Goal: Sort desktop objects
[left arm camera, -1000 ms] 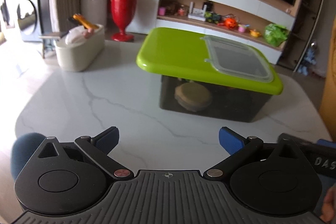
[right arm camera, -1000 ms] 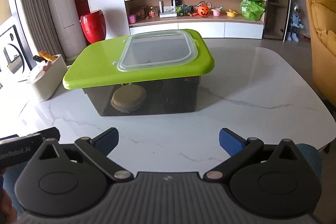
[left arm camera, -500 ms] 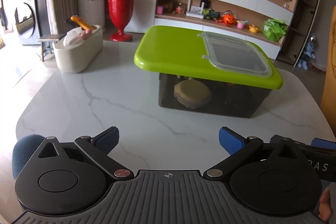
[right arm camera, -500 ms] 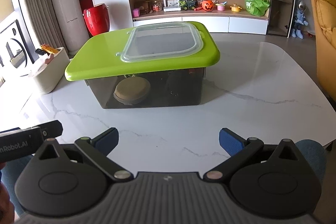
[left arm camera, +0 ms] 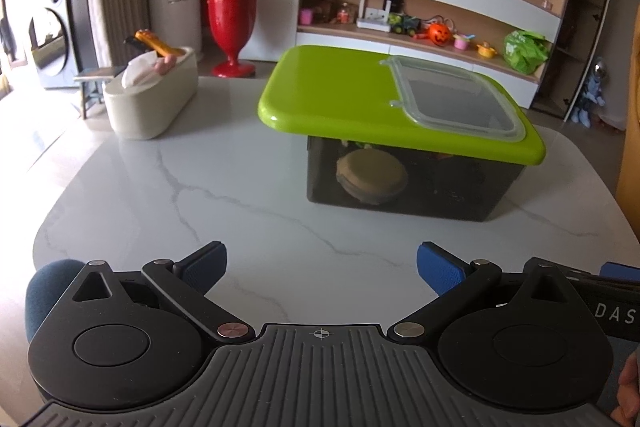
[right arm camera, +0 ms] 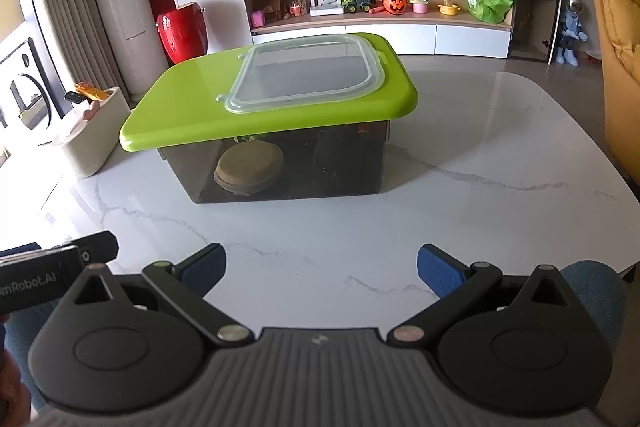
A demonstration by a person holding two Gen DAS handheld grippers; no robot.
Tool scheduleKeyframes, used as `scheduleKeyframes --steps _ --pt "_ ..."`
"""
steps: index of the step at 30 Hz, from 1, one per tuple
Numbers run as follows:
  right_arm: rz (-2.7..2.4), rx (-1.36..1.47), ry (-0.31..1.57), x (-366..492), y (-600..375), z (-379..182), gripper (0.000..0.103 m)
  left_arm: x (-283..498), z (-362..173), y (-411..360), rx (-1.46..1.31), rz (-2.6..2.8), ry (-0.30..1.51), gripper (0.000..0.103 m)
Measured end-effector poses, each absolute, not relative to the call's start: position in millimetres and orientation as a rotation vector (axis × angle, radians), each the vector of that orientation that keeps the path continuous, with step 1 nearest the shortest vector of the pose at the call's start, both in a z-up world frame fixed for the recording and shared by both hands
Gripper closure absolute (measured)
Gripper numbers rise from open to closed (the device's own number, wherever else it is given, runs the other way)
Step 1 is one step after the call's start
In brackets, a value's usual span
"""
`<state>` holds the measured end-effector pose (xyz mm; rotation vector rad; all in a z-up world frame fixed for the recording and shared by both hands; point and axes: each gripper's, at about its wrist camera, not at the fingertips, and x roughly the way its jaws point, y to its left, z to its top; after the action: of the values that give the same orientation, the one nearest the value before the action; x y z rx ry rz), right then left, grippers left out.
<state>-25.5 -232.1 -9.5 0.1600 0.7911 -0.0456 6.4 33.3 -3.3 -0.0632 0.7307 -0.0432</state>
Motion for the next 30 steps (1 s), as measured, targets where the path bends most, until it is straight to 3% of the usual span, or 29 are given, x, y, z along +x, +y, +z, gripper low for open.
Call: scheduleKeyframes --steps 30 --pt "-0.012 0.147 0.807 -25 -226 -14 0.0 10 -7 25 -0.01 -0.048 0.732 0.0"
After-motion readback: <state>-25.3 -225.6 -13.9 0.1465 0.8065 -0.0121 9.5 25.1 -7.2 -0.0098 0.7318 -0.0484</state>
